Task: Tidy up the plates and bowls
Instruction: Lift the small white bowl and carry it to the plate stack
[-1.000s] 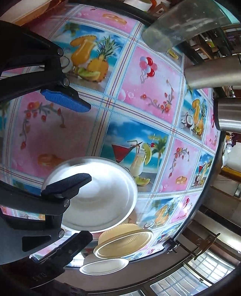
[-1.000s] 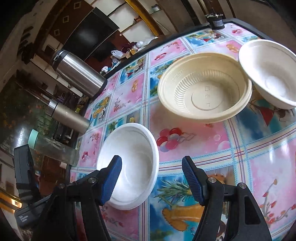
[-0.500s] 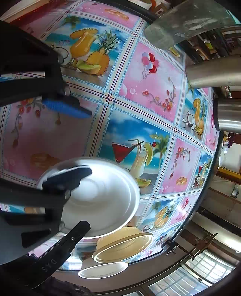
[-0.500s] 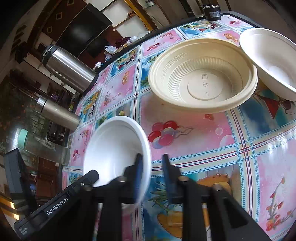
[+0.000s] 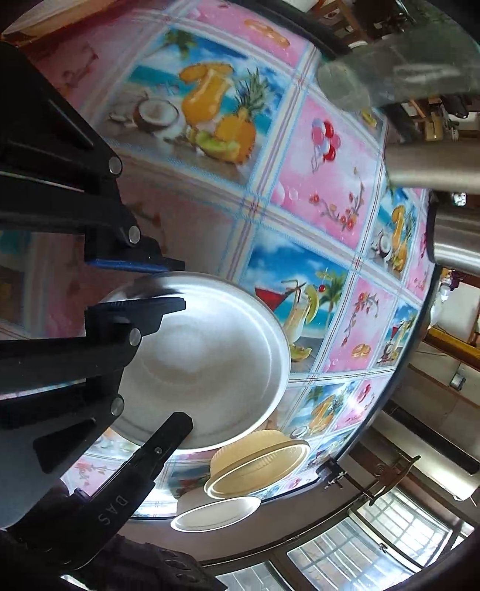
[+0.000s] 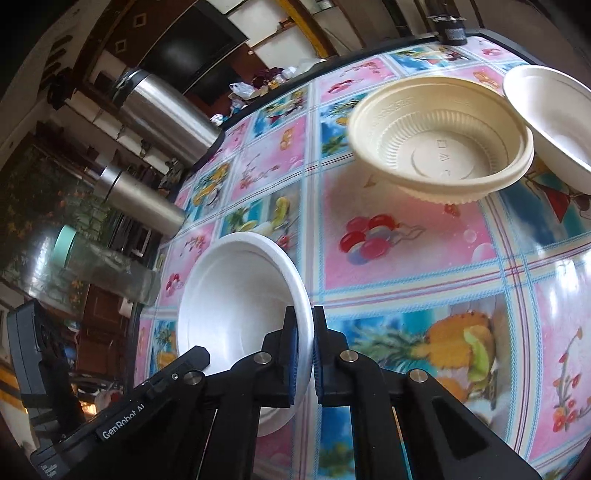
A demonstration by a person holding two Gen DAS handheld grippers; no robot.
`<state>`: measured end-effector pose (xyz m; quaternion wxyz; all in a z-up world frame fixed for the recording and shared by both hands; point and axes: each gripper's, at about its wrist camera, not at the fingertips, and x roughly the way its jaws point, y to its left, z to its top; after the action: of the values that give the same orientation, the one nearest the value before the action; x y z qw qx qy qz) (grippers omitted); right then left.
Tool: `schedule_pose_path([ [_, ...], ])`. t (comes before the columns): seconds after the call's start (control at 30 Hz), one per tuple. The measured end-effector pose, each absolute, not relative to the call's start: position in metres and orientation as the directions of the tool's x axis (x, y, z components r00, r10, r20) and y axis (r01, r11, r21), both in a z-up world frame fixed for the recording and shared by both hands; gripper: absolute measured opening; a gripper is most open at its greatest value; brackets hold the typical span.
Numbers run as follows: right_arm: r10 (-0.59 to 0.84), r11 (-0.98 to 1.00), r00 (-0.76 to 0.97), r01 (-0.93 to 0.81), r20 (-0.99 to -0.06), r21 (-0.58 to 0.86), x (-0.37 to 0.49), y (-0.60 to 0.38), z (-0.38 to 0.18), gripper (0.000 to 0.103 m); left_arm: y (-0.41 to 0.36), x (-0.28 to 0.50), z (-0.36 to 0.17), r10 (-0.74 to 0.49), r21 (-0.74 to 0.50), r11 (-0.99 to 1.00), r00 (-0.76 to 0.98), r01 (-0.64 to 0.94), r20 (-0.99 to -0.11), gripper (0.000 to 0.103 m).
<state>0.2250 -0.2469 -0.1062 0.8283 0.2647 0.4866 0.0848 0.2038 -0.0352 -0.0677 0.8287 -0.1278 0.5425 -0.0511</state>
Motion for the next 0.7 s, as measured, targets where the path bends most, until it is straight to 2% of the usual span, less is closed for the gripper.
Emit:
schedule_pose_path([
  [0.23,0.451,0.856,0.538,-0.035,-0.712,0.515,0.184,-0.196,-0.075,0.007,0.016,0.142,-0.037,-0.19,-0.261,0.962,0.5,-0.076,-0.845,0.01],
  [0.47,0.562,0.808,0.515,-0.176,-0.647,0.562,0.136,-0.12,-0.057,0.008,0.089,0.071,-0.013,-0.119,-0.236,0.962,0.573,-0.134,-0.811,0.011],
  [0.7,0.603,0.798,0.452,-0.346,-0.658,0.493,0.099,-0.025,-0.034,0.008,0.162,0.006,0.001,-0.028,-0.207,0.953,0.617,-0.22,-0.786,0.012],
])
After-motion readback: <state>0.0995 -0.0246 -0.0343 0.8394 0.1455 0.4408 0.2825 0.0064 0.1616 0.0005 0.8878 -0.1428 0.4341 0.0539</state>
